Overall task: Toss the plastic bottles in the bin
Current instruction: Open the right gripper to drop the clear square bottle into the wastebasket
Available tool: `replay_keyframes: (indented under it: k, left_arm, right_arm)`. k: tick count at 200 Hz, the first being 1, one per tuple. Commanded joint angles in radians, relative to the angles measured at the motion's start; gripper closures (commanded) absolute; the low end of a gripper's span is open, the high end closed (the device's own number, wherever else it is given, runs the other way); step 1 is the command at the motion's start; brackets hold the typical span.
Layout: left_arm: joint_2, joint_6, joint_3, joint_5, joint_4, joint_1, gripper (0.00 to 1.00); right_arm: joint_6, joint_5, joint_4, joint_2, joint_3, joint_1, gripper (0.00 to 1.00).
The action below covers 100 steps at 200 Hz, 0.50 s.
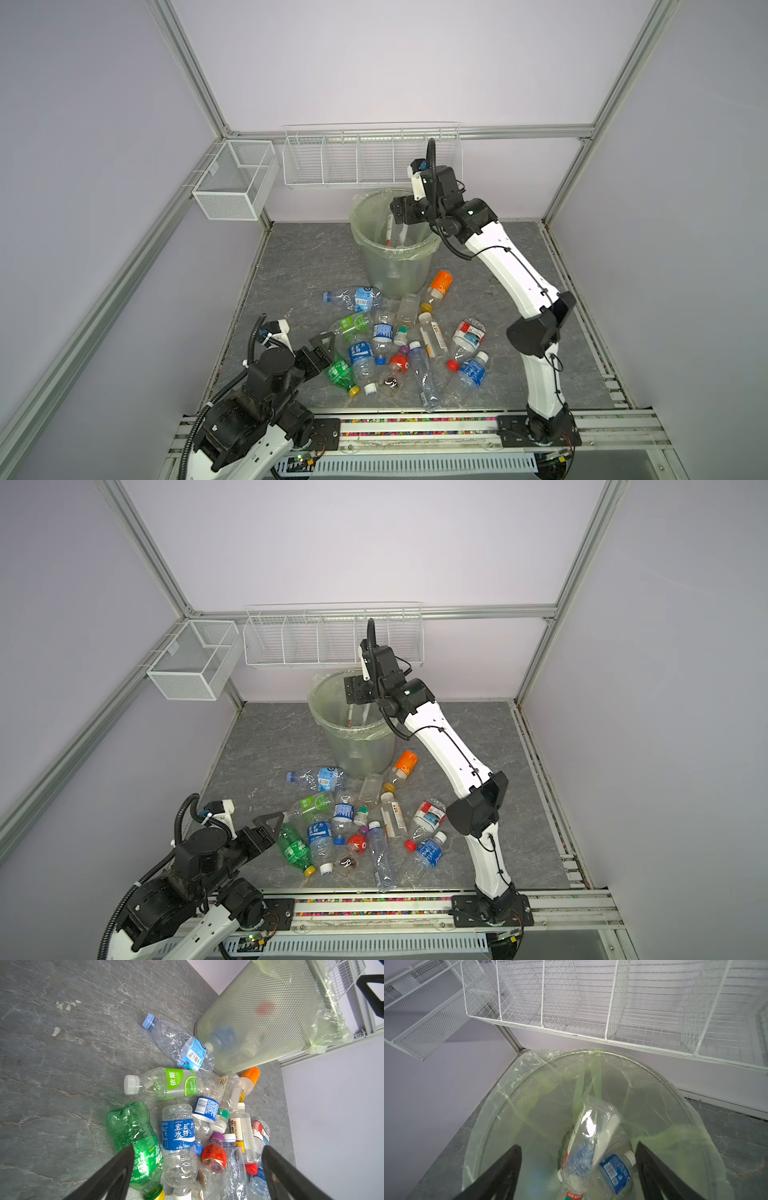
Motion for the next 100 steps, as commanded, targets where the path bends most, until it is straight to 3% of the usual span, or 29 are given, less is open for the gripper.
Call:
replay_keyframes:
  k: [1,40,100]
  left_arm:
    - [0.031,-0.01,-0.013,0.004,0.014,-0.002,0.05]
    - [0.052,-0.004,-0.004,0.016,0.018,-0.001,0.05]
    - [0.044,-0.011,-0.007,0.0,0.007,-0.001,0.06]
  right_arm:
    - [-0.026,0.007,0.078,-0.13,-0.026,0.003,0.12]
    - [-0.007,-0.007,0.054,-0.212,-0.087,0.005,0.12]
    - [0.05,0.009,0.191,-0.483,-0.446,0.007,0.12]
